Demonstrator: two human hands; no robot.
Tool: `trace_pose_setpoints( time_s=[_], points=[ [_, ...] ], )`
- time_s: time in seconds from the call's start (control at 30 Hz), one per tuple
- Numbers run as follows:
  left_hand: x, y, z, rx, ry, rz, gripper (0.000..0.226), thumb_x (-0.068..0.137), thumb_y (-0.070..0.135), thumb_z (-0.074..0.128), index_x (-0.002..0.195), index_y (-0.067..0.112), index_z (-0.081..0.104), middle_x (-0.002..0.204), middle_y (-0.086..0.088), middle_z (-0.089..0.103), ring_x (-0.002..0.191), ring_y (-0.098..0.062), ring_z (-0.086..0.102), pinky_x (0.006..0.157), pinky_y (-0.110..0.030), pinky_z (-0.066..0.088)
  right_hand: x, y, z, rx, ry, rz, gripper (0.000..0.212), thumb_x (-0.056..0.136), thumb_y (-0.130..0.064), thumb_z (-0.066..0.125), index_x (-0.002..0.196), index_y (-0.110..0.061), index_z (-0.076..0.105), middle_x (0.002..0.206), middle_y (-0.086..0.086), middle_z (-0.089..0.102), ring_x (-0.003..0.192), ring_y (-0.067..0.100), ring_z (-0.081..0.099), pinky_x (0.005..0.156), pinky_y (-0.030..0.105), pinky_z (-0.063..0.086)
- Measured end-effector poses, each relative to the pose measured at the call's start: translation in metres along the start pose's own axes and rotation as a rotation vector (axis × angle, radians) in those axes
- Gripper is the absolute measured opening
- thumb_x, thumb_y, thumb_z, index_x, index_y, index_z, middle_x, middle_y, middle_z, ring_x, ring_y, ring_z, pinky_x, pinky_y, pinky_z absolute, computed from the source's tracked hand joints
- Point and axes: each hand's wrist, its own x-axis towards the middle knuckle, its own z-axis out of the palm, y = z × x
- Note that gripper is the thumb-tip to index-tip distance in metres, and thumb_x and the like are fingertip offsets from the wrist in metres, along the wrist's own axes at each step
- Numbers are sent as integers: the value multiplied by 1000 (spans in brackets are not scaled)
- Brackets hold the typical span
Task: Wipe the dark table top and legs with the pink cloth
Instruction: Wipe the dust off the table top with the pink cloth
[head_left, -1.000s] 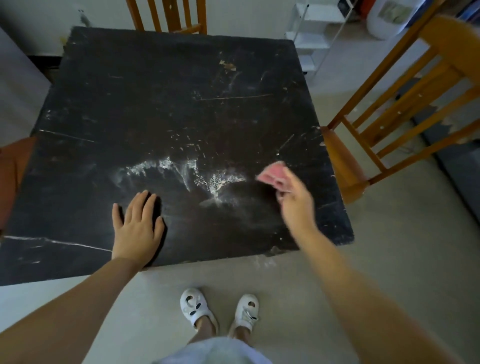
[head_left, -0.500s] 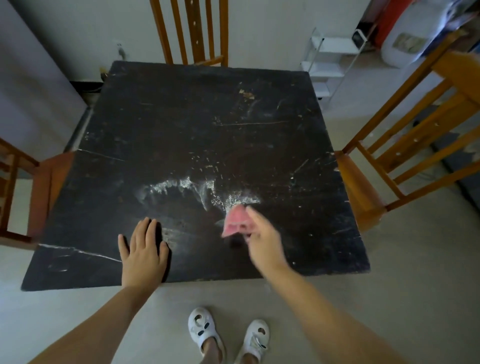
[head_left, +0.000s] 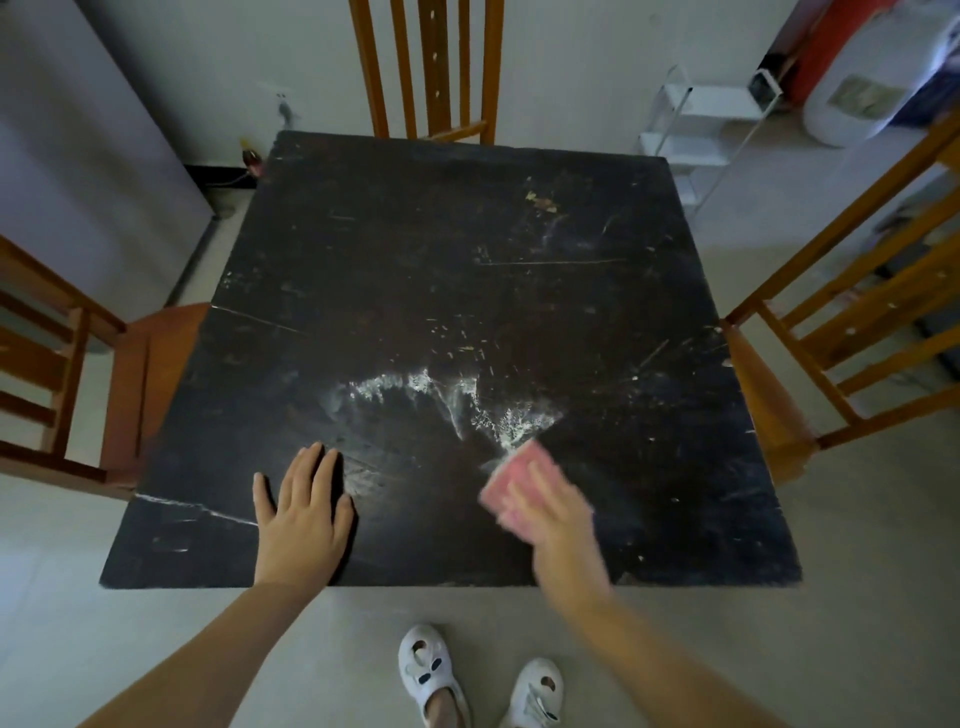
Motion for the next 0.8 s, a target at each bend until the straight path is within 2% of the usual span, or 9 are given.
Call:
trace_pose_setpoints(
  time_s=[0.07,0.13,0.27,0.33,0.4,0.5,0.57,0.67,0.8],
  points=[
    [2,-6,-2,3,-6,5,56,90,37,22,131,7,46,138,-14,45,130,-25,34,107,-59,13,-8,-34,-1,62,-46,-200,44,92,-41,31,133,-38,45,148,-14,27,140,-3,17,118,23,14],
    [4,-9,-3,2,-11,24,55,90,37,22,132,8,46,138,-14,45,130,-24,32,108,-59,12,7,-48,-19,173,-19,-254,41,96,-14,31,136,-16,41,138,-11,36,126,-13,35,108,11,29],
    [6,-11,-2,22,-17,44,53,92,36,22,133,10,44,139,-12,44,131,-21,27,110,-52,4,100,4,-79,251,315,76,48,83,17,36,124,2,56,124,9,56,112,0,54,97,5,37],
    [6,-11,-3,15,-14,44,53,92,35,22,133,9,43,139,-13,44,131,-22,29,111,-45,-2,132,31,-90,197,282,239,65,74,24,35,129,-4,55,129,13,55,120,15,53,101,8,34],
    [7,-11,-3,11,-12,42,52,92,35,23,133,10,44,139,-13,44,131,-23,29,111,-43,-5,134,35,-69,197,269,254,55,82,20,41,126,-8,58,133,17,53,123,24,49,107,14,29],
    [8,-11,-3,14,-8,42,52,92,34,24,132,9,45,138,-12,45,130,-22,29,110,-45,0,79,-10,-16,181,58,37,33,97,-1,44,118,-24,54,124,-4,54,120,-4,42,106,5,20],
    [7,-11,-3,11,-16,40,51,91,34,24,131,10,45,138,-12,45,130,-22,30,109,-48,4,34,-42,11,214,-161,-179,35,97,-8,37,128,-15,52,136,-10,42,129,-16,24,113,9,7],
    [7,-11,-4,15,-20,41,50,91,33,25,132,10,44,138,-12,45,131,-22,29,109,-51,7,41,-51,-2,207,-235,-407,33,97,-4,36,123,-7,57,125,-13,51,118,-21,40,105,11,31],
    [6,-11,-4,41,-37,36,51,92,35,24,133,11,43,138,-11,45,130,-23,31,110,-50,4,131,-24,-82,141,187,-136,53,76,31,36,113,0,60,116,6,56,116,-13,48,97,-1,26]
  ],
)
